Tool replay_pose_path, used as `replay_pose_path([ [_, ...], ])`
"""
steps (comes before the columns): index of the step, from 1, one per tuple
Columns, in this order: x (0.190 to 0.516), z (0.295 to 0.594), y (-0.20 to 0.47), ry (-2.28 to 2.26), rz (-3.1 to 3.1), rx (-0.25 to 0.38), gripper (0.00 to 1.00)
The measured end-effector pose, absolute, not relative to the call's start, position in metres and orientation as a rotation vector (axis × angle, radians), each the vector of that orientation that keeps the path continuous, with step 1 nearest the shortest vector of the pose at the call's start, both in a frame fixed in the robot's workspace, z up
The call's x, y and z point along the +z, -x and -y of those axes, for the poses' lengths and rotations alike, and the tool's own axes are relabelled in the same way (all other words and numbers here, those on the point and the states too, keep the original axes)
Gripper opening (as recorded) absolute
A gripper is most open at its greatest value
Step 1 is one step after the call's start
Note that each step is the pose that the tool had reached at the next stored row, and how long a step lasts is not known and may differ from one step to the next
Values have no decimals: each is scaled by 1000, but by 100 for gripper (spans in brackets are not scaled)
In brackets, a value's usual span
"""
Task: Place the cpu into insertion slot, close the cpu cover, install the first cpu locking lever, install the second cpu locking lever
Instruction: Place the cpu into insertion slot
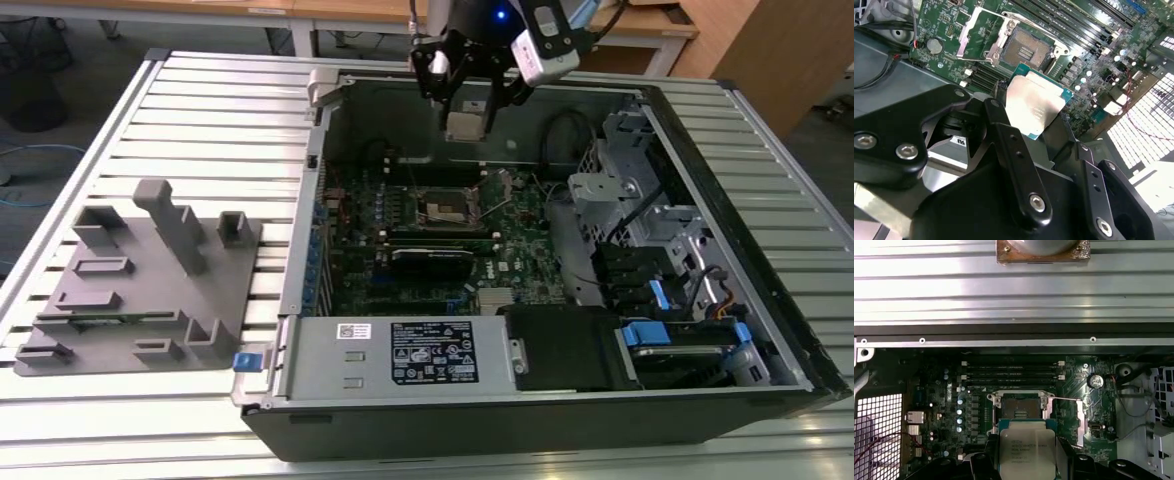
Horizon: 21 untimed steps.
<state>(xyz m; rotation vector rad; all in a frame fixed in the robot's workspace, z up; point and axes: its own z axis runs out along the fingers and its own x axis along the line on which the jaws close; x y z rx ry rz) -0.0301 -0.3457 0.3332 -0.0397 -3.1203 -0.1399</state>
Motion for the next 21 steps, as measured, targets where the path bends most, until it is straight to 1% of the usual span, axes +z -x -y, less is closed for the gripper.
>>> replay_pose_path([
  [13,321,346,30,26,3131,-140,54],
  [21,320,346,30,25,3131,-141,54],
])
